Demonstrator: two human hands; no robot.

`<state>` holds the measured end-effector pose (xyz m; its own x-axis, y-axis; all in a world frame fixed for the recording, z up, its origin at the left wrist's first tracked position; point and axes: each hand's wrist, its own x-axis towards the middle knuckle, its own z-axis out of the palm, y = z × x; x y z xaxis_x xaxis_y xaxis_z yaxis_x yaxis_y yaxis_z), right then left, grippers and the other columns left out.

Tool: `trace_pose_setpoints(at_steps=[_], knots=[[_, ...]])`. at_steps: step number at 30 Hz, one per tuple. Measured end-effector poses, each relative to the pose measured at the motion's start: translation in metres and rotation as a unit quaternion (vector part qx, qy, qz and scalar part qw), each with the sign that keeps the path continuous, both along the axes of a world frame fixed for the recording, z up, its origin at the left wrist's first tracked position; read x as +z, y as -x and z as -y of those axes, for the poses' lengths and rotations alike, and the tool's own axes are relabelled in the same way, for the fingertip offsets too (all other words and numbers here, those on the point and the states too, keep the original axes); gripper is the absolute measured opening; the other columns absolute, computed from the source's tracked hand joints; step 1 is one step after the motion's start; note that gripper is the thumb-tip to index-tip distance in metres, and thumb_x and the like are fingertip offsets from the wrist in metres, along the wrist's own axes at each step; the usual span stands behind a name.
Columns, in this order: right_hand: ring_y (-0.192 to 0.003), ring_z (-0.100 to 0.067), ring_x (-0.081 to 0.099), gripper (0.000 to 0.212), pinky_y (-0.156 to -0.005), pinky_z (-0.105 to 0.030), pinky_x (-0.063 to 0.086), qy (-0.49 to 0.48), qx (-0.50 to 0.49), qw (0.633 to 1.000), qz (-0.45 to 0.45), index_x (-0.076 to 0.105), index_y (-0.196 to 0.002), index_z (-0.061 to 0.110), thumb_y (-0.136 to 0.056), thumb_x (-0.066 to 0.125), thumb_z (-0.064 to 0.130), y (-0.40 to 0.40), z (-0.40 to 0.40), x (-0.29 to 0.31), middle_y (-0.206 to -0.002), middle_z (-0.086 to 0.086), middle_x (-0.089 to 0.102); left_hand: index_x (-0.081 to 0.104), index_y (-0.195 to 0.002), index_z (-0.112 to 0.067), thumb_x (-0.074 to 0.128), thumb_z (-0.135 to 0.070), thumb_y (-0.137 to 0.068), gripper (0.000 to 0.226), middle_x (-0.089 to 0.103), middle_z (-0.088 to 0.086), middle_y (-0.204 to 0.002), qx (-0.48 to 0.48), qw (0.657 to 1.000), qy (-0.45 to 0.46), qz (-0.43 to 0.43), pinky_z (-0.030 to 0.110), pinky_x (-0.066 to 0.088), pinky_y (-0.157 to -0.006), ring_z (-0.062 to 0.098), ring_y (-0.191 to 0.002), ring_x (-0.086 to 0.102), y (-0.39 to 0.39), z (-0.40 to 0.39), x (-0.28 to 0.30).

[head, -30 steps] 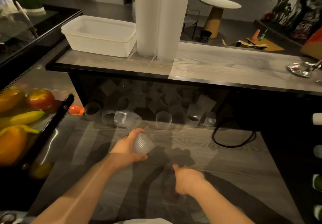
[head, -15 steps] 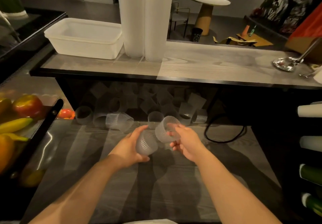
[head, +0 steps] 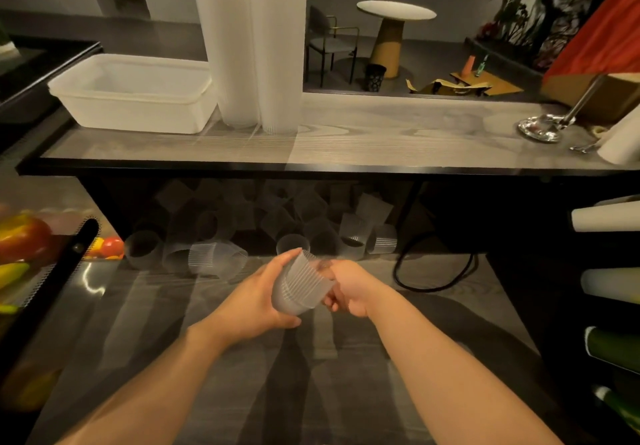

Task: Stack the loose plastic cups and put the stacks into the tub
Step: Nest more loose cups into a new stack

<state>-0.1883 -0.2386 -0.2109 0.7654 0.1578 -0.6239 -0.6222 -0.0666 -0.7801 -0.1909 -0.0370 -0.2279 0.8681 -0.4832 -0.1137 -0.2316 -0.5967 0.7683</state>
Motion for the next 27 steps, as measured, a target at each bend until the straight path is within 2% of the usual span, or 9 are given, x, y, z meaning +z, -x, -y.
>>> trace_pose_setpoints(at_steps=[4,9,12,14,16,18,20,24,27], knots=[[-0.048,-0.009,0.044,0.027,-0.043,-0.021,0.033,0.017,-0.033,0.999,-0.008,0.063,-0.117,0.017,-0.097,0.049,0.027,-0.016,0.0,-0.01,-0.072,-0.002,0.059,0.007,-0.142,-0.065,0.088,-0.04,-0.063,0.116,0.041,-0.018,-0.137,0.003,1.0,0.004,0.001,0.035,0.049,-0.1,0.006,-0.119,0.049,-0.006,0.007,-0.005],[-0.052,-0.01,0.049,0.044,-0.047,-0.023,0.041,0.219,0.093,0.971,0.005,0.039,-0.141,0.03,-0.098,0.047,0.033,-0.019,-0.008,-0.023,-0.081,-0.004,0.058,0.009,-0.138,-0.07,0.088,-0.041,-0.062,0.113,0.049,-0.013,-0.134,0.01,1.0,0.013,-0.005,0.037,0.052,-0.097,0.009,-0.115,0.055,-0.013,0.017,-0.009],[-0.077,-0.02,0.066,0.036,-0.064,-0.029,0.053,0.243,0.105,0.962,0.073,0.051,-0.134,0.027,-0.099,0.045,0.036,-0.033,-0.003,-0.024,-0.101,-0.006,0.067,0.014,-0.128,-0.075,0.087,-0.045,-0.061,0.104,0.051,-0.011,-0.133,0.019,1.0,0.008,-0.001,0.035,0.051,-0.097,0.009,-0.115,0.054,-0.015,0.017,-0.011],[-0.102,-0.024,0.064,0.031,-0.086,-0.031,0.049,0.332,0.022,0.927,0.171,0.063,-0.122,0.023,-0.097,0.052,0.037,-0.051,0.014,-0.022,-0.12,-0.006,0.064,0.016,-0.127,-0.074,0.086,-0.048,-0.061,0.1,0.051,-0.01,-0.133,0.037,0.999,0.011,-0.004,0.035,0.05,-0.098,0.009,-0.116,0.054,-0.015,0.015,-0.014],[-0.102,-0.03,0.061,0.026,-0.09,-0.031,0.045,0.455,-0.063,0.853,0.247,0.063,-0.116,0.017,-0.094,0.056,0.03,-0.065,0.038,-0.015,-0.126,-0.01,0.053,0.016,-0.127,-0.074,0.086,-0.048,-0.062,0.099,0.049,-0.01,-0.135,0.046,0.999,0.016,-0.016,0.034,0.049,-0.1,0.01,-0.117,0.053,-0.013,0.012,-0.015],[-0.096,-0.037,0.06,0.026,-0.085,-0.036,0.047,0.522,-0.073,0.81,0.257,0.057,-0.115,0.008,-0.095,0.053,0.024,-0.073,0.058,-0.007,-0.124,-0.016,0.045,0.015,-0.128,-0.073,0.086,-0.048,-0.063,0.1,0.047,-0.011,-0.137,0.042,0.999,0.012,-0.022,0.031,0.047,-0.101,0.01,-0.12,0.051,-0.012,0.01,-0.016],[-0.093,-0.038,0.06,0.026,-0.079,-0.037,0.048,0.561,-0.05,0.791,0.24,0.057,-0.111,0.003,-0.096,0.051,0.023,-0.079,0.071,0.0,-0.117,-0.019,0.049,0.013,-0.13,-0.071,0.086,-0.048,-0.064,0.101,0.046,-0.011,-0.137,0.039,0.999,0.009,-0.023,0.027,0.044,-0.099,0.009,-0.12,0.05,-0.013,0.008,-0.016],[-0.084,-0.029,0.062,0.023,-0.063,-0.031,0.045,0.568,0.002,0.793,0.22,0.061,-0.089,0.002,-0.097,0.05,0.021,-0.087,0.086,0.003,-0.083,-0.009,0.055,0.013,-0.134,-0.067,0.087,-0.046,-0.065,0.104,0.047,-0.012,-0.134,0.039,0.999,0.003,-0.021,0.022,0.045,-0.091,0.007,-0.115,0.052,-0.016,0.007,-0.014],[-0.076,-0.024,0.054,0.023,-0.063,-0.029,0.042,0.564,0.007,0.797,0.217,0.062,-0.087,0.0,-0.096,0.052,0.019,-0.09,0.09,0.001,-0.077,-0.006,0.05,0.015,-0.141,-0.06,0.087,-0.044,-0.065,0.106,0.048,-0.012,-0.133,0.039,0.999,0.0,-0.025,0.018,0.046,-0.085,0.006,-0.11,0.054,-0.018,0.006,-0.012]])
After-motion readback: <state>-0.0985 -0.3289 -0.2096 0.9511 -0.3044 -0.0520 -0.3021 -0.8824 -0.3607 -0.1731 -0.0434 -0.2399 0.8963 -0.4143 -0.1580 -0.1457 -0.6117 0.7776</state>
